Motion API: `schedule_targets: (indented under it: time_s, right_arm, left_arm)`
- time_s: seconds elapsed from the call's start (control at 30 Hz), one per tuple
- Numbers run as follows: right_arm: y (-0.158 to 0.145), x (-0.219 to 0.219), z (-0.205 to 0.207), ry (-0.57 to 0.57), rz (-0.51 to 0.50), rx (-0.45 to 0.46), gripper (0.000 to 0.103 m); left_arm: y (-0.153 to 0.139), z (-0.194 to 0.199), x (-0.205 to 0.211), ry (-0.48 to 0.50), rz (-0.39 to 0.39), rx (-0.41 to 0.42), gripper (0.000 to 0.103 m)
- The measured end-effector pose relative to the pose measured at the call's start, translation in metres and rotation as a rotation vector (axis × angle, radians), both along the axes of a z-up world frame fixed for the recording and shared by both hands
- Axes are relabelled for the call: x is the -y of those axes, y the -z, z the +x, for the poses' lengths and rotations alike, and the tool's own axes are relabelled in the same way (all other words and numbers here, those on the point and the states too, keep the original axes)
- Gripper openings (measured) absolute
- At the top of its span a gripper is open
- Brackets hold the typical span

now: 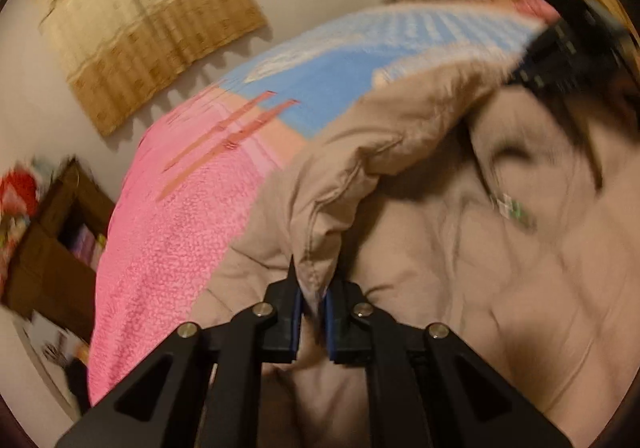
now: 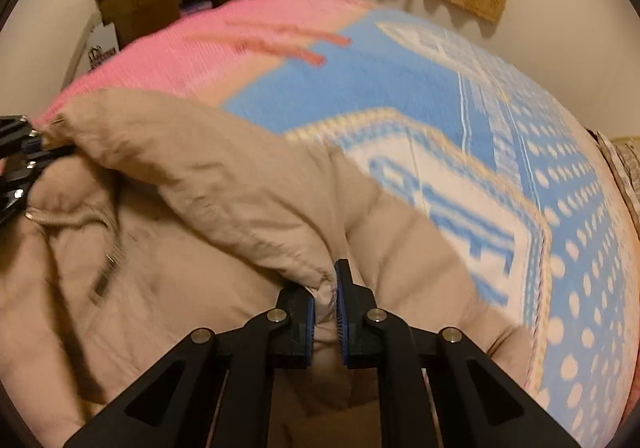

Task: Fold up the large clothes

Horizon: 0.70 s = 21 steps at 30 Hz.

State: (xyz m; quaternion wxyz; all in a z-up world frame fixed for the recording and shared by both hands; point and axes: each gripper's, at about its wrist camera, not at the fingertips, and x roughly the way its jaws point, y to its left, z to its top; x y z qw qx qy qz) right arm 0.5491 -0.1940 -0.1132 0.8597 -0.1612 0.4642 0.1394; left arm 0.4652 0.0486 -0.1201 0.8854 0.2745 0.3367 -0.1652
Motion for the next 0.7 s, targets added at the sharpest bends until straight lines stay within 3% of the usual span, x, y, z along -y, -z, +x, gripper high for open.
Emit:
schedule_targets:
  time_s: [0.07,0.27,0.5,0.53,0.57,0.6,0.7]
  right_arm:
    - [0.01,0.001,0.0,0.019,-0.033,-0.006,0.009]
    - [-0.005,0.003,-0.008,0.013,-0.015,-0.05,0.01]
    - [-0.081,0.009,-0.019,0.085,0.256,0.036,0.016]
    - [-0.086,0.008,-0.016,0.108,0.303,0.043,0.035]
    - [-0.088,0.004,-0.01,0.129,0.354,0.042,0.068]
    - [-0.089,-0.002,-0.006,0.139,0.376,0.044,0.077]
    - [-0.094,-0.023,0.003,0.145,0.399,0.1,0.077]
  left_arm:
    - [0.007,-0.007,0.006,0.023,0.068,0.031,0.009]
    - [0.012,-0.009,0.012,0.03,0.115,0.05,0.007]
    - [0.017,-0.008,0.012,0.029,0.125,0.064,0.006]
    - [0.018,-0.008,0.012,0.028,0.128,0.068,0.006]
    - [0.019,-0.01,0.014,0.027,0.135,0.074,0.006]
    - [0.019,-0.011,0.015,0.028,0.14,0.078,0.006]
    - [0.021,-0.014,0.018,0.023,0.151,0.093,0.006]
